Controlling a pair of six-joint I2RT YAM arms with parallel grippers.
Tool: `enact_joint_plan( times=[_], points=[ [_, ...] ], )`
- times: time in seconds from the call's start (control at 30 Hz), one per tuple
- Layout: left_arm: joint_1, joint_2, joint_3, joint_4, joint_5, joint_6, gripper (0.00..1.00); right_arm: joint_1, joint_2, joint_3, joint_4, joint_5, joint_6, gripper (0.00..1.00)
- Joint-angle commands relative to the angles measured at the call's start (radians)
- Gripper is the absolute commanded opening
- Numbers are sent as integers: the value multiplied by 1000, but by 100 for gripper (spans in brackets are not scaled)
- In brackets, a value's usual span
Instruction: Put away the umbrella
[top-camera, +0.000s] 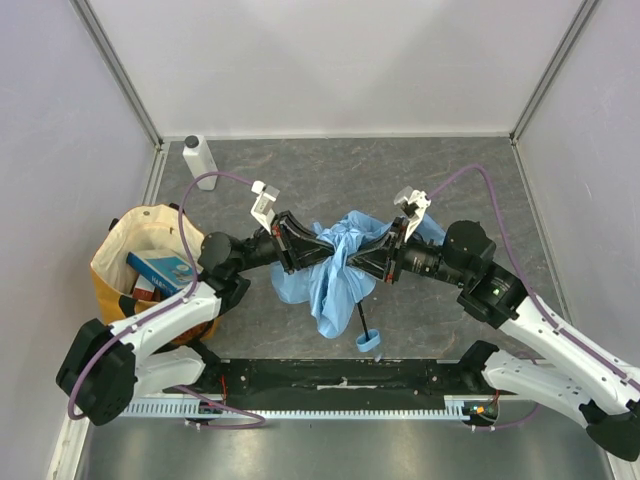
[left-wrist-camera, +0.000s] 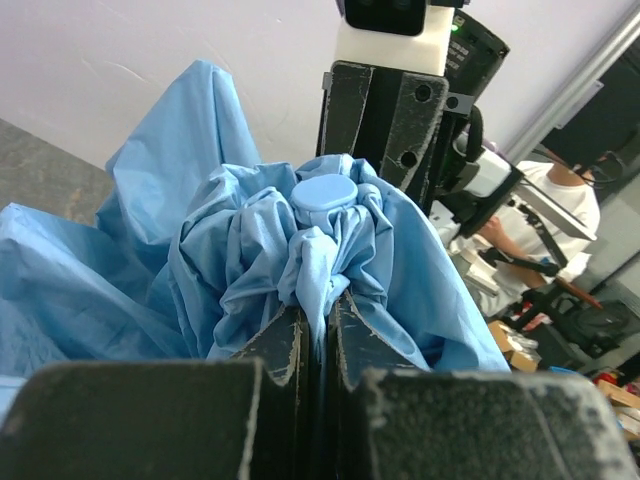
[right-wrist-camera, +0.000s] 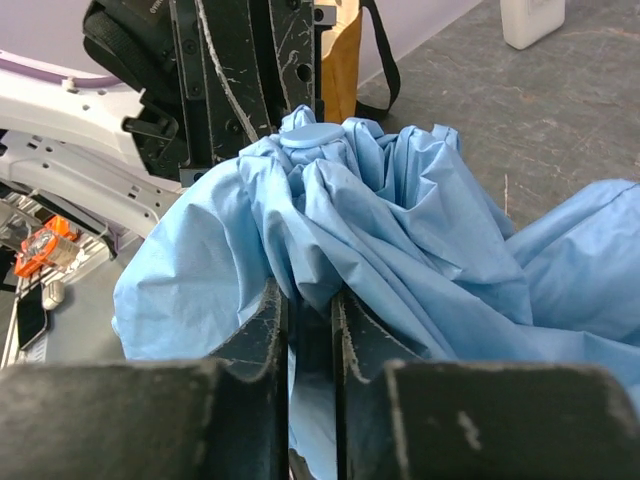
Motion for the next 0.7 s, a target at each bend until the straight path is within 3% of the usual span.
enact_joint_plan(
  times=[0.0,0.07,0.27,0.43,0.57,0.6,0.67],
  points=[
    [-35,-41,21,260,116,-101,2,12,14,3,-32,58,-34,8],
    [-35,-62,23,210,124,-71,2,11,17,-19,-6,18,-37,0],
    [-37,-136,41,32,144,10,2,22,3,-5,-76,73,-117,0],
    [-35,-205,107,-259,76,168,2,40,14,40,-191,103,-186,0],
    [-37,-203,119,-262,65,159,2,54,38,40,-167,85,-185,0],
    [-37,-199,115,-239,61,144,2,54,46,33,-141,64,-177,2],
    [-37,-197,107,-223,36,131,2,52,53,21,-110,30,-168,22]
  ],
)
